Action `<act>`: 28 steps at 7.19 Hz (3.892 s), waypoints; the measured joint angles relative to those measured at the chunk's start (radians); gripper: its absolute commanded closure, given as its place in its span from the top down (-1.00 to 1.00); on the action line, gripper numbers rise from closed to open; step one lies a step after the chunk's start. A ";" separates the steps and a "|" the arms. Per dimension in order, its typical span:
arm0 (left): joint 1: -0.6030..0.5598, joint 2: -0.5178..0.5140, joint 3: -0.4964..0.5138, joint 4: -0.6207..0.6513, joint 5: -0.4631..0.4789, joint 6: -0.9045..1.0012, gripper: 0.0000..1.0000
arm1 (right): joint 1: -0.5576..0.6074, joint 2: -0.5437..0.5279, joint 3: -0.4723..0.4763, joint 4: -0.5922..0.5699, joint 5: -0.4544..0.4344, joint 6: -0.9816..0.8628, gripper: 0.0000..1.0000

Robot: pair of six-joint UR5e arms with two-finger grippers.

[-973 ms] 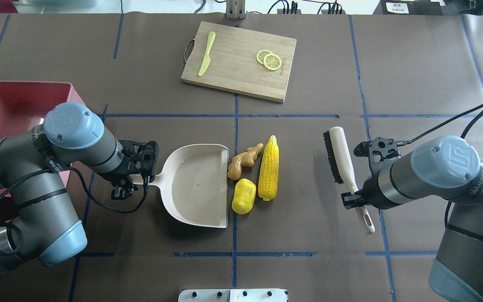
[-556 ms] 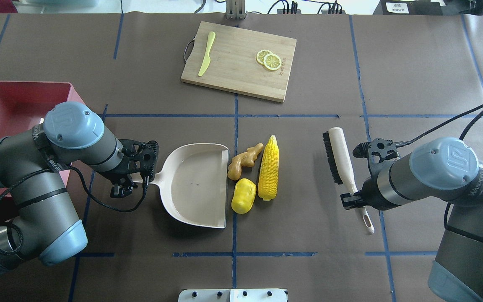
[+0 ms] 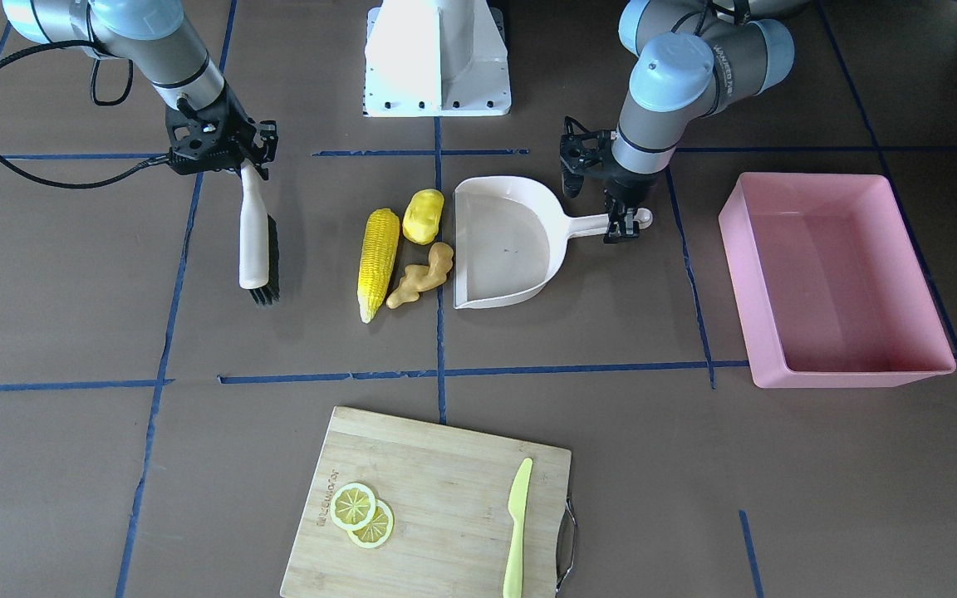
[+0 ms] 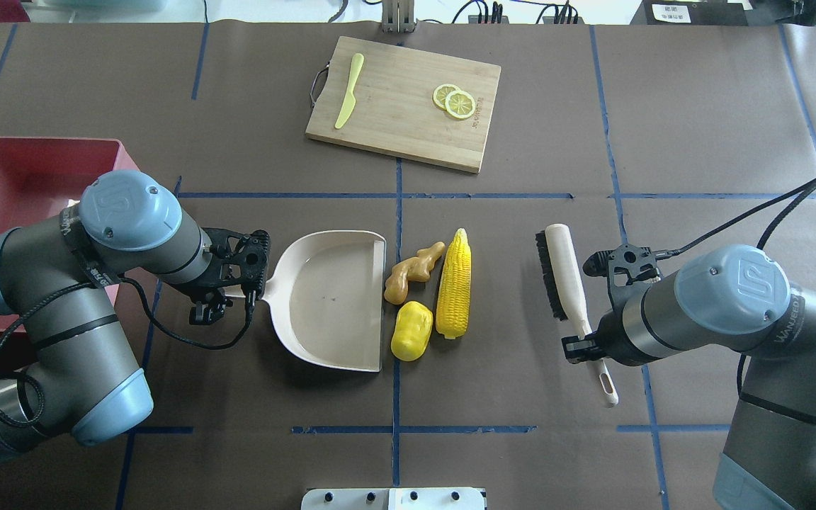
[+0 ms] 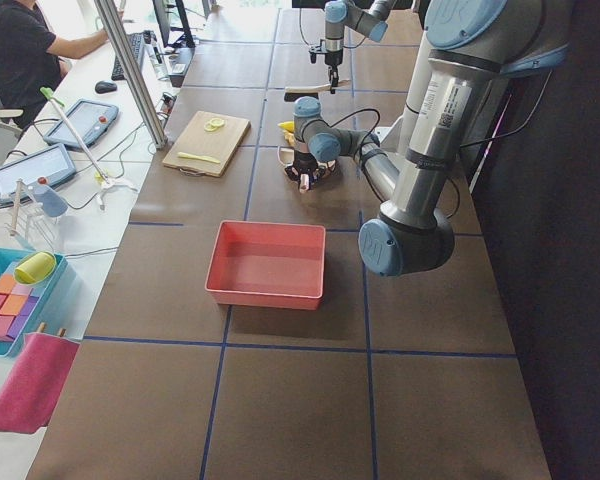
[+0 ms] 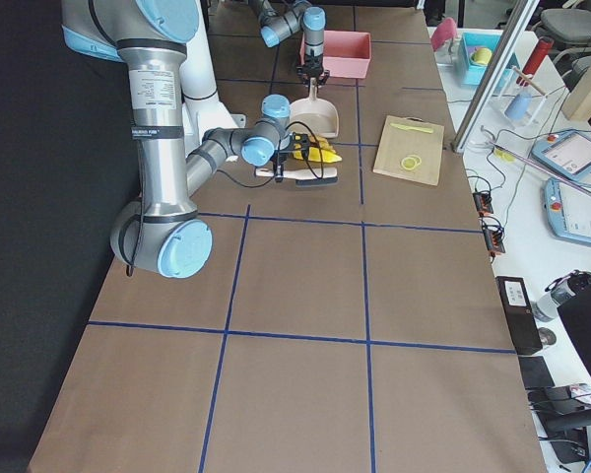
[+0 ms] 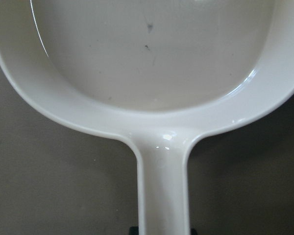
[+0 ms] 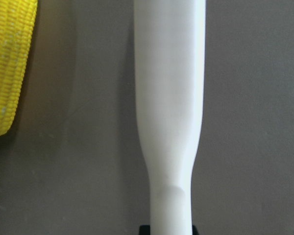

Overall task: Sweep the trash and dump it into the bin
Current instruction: 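Lift the white brush with the right gripper and move it beside the corn, then sweep the corn, potato and ginger into the dustpan with the right gripper's brush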

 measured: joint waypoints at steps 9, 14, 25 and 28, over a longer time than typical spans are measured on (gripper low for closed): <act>0.001 -0.021 0.000 0.013 0.033 -0.029 -0.70 | -0.060 0.138 -0.063 -0.072 0.056 0.117 -0.96; 0.003 -0.025 0.004 0.020 0.085 -0.048 -0.70 | -0.063 0.164 -0.089 -0.076 0.059 0.117 -0.96; 0.068 -0.074 0.016 0.025 0.103 -0.173 -0.70 | -0.094 0.296 -0.164 -0.077 0.057 0.139 -0.96; 0.084 -0.092 0.022 0.038 0.105 -0.209 -0.70 | -0.111 0.337 -0.176 -0.074 0.057 0.183 -0.96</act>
